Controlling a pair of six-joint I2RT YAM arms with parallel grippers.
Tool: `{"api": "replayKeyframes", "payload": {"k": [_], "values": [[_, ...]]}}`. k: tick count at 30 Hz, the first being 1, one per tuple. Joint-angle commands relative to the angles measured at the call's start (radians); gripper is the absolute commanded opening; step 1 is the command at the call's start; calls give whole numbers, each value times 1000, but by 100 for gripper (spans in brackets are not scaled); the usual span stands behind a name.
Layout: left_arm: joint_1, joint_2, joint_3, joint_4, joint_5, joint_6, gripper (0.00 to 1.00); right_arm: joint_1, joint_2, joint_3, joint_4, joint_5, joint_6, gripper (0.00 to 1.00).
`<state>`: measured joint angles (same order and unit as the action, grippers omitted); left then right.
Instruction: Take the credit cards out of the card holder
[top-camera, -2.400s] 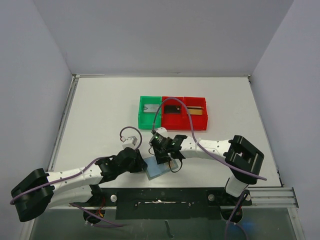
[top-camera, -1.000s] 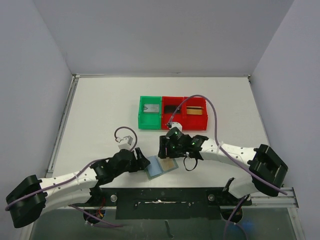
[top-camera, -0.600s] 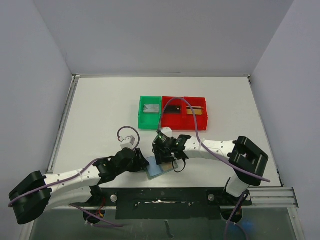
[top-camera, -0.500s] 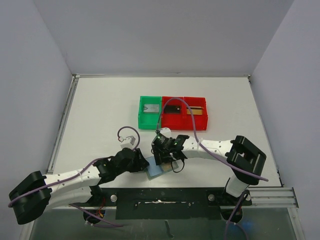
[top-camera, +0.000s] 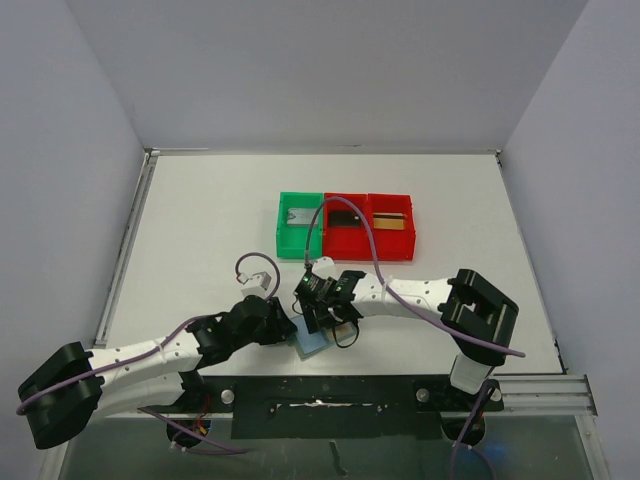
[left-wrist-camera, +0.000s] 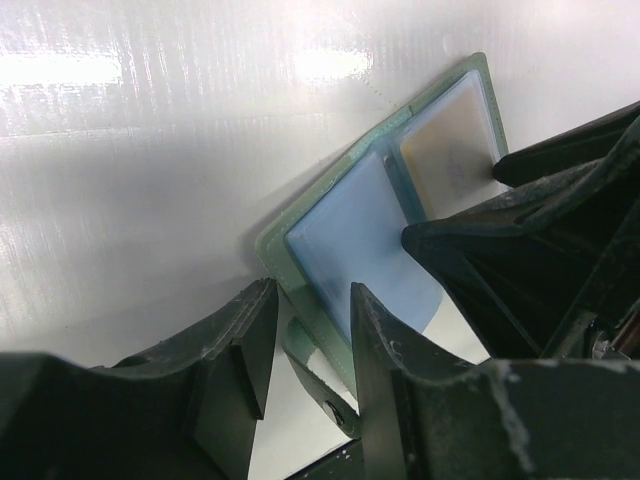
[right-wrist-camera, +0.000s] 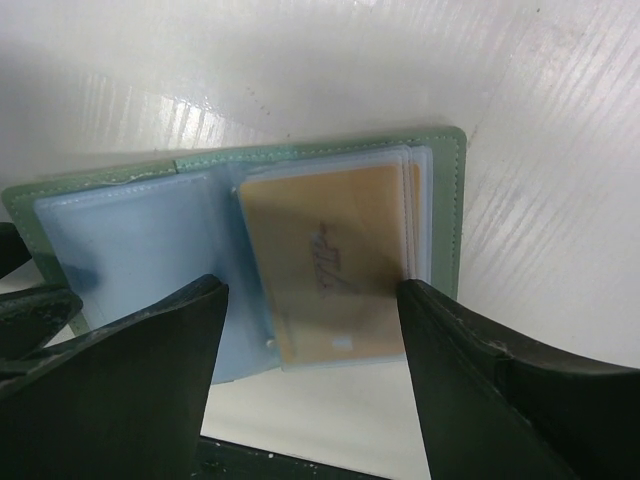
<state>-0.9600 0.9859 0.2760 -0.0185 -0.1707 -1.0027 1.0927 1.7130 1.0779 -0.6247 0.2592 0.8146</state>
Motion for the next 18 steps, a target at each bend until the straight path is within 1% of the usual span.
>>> {"api": "replayKeyframes", "payload": {"k": [1,5,9,15,18], "values": [[6,6,33,39,11,19,33,11,-42,49,-35,56,-12,71],[7,12,34,44,15,19,32,11,-62,52,-41,82,-13,73],[7,15,34,47,20,19,32,10,-40,47,-36,80,-17,75],[7,23,35,52,29,20,31,11,32,39,-24,70,-14,75],[7,29,38,53,33,22,31,11,51,33,-17,56,-17,73]]}}
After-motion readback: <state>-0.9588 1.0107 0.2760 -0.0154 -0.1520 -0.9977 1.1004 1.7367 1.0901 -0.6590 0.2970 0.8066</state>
